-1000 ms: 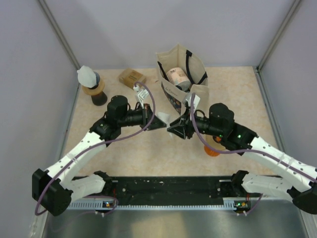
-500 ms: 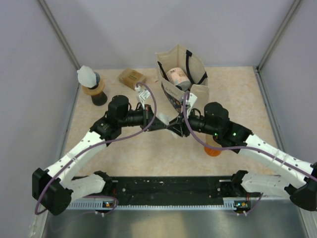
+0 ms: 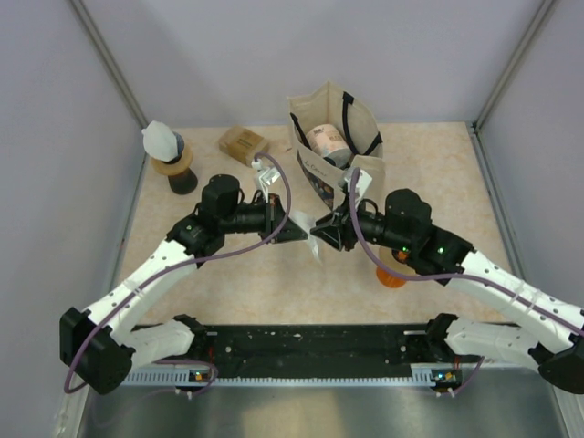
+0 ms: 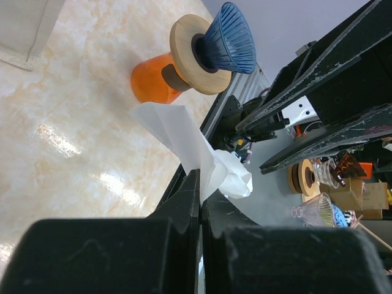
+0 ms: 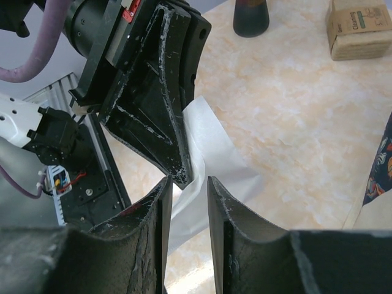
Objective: Place the coffee filter in the dripper
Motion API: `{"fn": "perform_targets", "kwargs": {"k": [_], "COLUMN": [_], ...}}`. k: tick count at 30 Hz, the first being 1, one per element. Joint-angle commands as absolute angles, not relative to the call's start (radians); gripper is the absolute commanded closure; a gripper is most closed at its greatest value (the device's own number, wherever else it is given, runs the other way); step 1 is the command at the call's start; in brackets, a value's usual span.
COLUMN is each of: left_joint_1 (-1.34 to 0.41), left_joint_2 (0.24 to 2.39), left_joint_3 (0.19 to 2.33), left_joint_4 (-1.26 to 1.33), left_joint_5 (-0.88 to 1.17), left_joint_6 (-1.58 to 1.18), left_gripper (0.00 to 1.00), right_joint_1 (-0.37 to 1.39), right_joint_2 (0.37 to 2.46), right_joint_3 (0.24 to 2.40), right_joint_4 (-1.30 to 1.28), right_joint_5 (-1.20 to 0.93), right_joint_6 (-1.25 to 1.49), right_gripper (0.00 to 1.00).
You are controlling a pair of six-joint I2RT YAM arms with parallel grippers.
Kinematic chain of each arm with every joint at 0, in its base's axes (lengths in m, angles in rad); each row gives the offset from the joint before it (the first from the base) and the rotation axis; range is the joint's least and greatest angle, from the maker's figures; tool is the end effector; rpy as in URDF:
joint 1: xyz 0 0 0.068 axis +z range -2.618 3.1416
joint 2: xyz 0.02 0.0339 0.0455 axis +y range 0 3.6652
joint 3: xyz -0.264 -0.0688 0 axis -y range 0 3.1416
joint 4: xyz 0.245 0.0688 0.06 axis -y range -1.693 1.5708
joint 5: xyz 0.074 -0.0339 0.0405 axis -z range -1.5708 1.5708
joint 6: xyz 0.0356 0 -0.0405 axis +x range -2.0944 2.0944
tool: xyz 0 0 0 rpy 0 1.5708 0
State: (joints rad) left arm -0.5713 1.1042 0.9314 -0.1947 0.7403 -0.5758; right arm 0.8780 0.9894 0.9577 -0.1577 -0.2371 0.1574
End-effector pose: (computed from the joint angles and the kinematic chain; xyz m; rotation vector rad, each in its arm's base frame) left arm 0.1944 -0.1535 0.3302 0.5440 2.0605 -1.4384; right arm 0.1395 0.1811 0.3659 -0.8215 1.6646 0.9468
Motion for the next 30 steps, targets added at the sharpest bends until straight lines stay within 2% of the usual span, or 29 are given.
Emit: {"fn": "perform_targets", "kwargs": {"k": [1,5,16,22,26,30], "left_joint_1": [-0.578,-0.581,-0.589,-0.592,-0.591,-0.592], "left_joint_2": [1.112,1.106,1.097,1.094,1.086,1.086], "left_joint_3": [0.979,0.977,0.979,0.979,0.974,0.971], "left_joint_4": [-0.178,-0.179,-0.183,-0.183,-0.181,-0.187], "left_joint_5": [0.753,0.761,0.772,0.773,0.779,0.782], "left_joint_6": [-0.551,-0.543,-0.531,-0.529,-0.522,-0.509], "left_gripper": [1.00,1.00,1.00,1.00,1.00,1.00], "right_joint_1": [0.867,0.865,0.865,0.862,0.862,0.862], "right_joint_2": [1.005,1.032,1.058,1.066,1.062,1.051], "right_joint_3": [1.009,1.023,1.019,1.020,1.020,1.017], "right_joint_4": [-0.149,-0.156,-0.129,-0.130,-0.127,-0.118], "right_joint_5": [-0.242,-0.248,-0.276,-0.301,-0.278,-0.278], "right_joint_6": [0.140,0.138,0.143,0.137,0.143,0.163], "right_gripper": [0.70,0.70,0.79,0.78,0.94,1.00]}}
